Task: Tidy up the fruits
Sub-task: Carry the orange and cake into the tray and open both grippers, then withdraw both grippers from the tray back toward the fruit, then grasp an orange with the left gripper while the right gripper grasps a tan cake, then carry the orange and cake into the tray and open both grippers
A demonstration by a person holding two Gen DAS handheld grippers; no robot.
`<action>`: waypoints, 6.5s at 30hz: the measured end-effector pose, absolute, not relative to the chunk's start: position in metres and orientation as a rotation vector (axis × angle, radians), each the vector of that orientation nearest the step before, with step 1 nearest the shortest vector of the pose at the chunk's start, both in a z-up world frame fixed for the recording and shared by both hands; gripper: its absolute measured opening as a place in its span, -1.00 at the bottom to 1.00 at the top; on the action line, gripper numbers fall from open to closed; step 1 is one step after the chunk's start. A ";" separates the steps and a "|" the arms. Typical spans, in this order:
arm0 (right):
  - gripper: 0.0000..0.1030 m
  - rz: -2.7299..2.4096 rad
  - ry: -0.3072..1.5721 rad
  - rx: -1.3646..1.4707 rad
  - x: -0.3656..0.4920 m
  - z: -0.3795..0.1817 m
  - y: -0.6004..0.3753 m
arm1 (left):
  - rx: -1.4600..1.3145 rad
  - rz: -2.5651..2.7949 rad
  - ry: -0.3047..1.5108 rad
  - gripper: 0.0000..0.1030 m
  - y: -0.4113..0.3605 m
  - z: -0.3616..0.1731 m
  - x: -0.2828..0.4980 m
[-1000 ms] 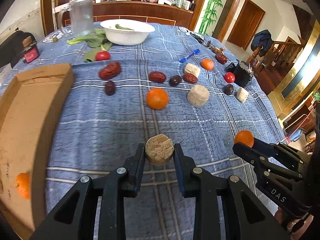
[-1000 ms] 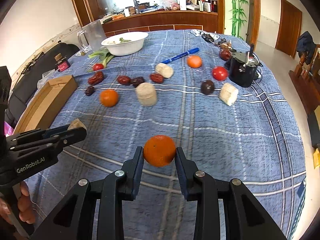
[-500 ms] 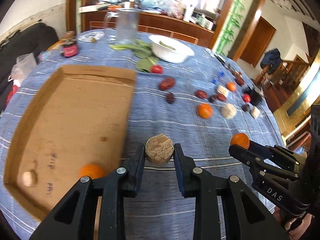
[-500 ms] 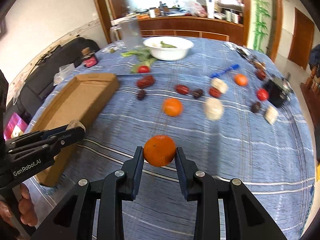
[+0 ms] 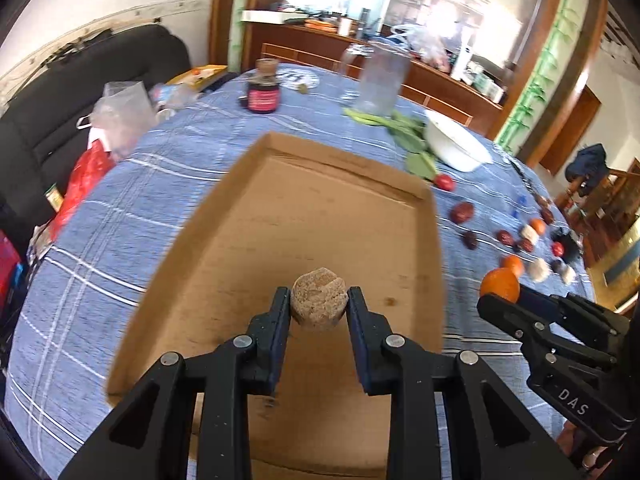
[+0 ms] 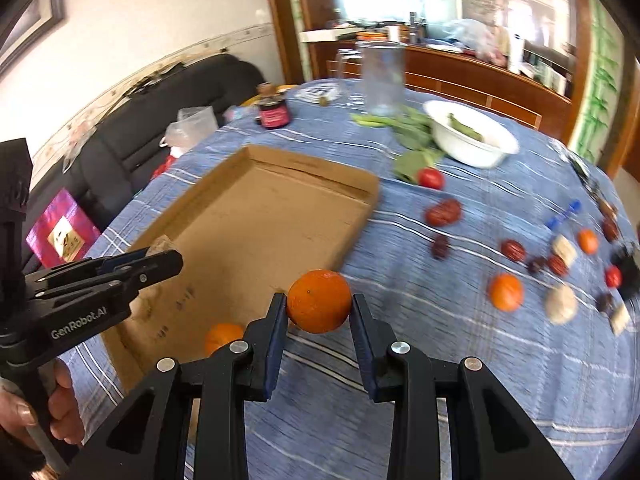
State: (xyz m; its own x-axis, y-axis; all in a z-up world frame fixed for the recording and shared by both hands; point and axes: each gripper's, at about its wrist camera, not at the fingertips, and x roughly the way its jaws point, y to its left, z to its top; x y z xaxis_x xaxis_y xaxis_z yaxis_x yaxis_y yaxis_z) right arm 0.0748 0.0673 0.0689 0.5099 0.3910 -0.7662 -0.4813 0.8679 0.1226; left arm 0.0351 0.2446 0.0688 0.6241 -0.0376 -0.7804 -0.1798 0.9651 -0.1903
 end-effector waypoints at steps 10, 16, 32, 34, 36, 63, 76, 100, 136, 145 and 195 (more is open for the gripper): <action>-0.33 0.573 0.944 -0.198 0.102 0.039 0.134 | -0.290 0.148 0.943 -0.47 0.289 0.044 0.042; -0.33 0.580 0.982 -0.193 0.112 0.023 0.143 | -0.297 0.147 0.964 -0.47 0.297 0.034 0.046; -0.15 0.559 1.009 -0.235 0.115 0.012 0.151 | -0.302 0.159 1.000 -0.45 0.296 0.022 0.044; -0.09 0.553 1.001 -0.237 0.113 0.015 0.150 | -0.299 0.165 0.998 -0.41 0.295 0.024 0.042; -0.09 0.555 0.991 -0.229 0.110 0.020 0.147 | -0.300 0.175 0.989 -0.33 0.296 0.028 0.038; -0.04 0.366 0.924 -0.082 0.031 0.063 -0.032 | -0.147 0.103 0.883 0.20 0.168 0.072 0.013; 0.06 0.213 0.943 0.042 0.019 0.056 -0.148 | -0.044 -0.052 0.928 0.36 0.053 0.064 0.029; 0.06 0.307 0.985 0.035 0.172 0.008 -0.147 | 0.063 -0.041 1.018 0.36 0.014 0.043 0.113; -0.32 0.219 0.941 0.029 0.079 0.026 -0.187 | -0.010 -0.214 1.007 -0.41 -0.009 0.021 0.096; -0.32 0.174 0.972 0.020 0.034 0.023 -0.180 | -0.037 -0.241 0.993 -0.41 0.010 0.032 0.051; -0.30 0.505 0.984 -0.079 0.162 0.035 0.115 | -0.207 0.151 0.976 -0.40 0.277 0.044 0.113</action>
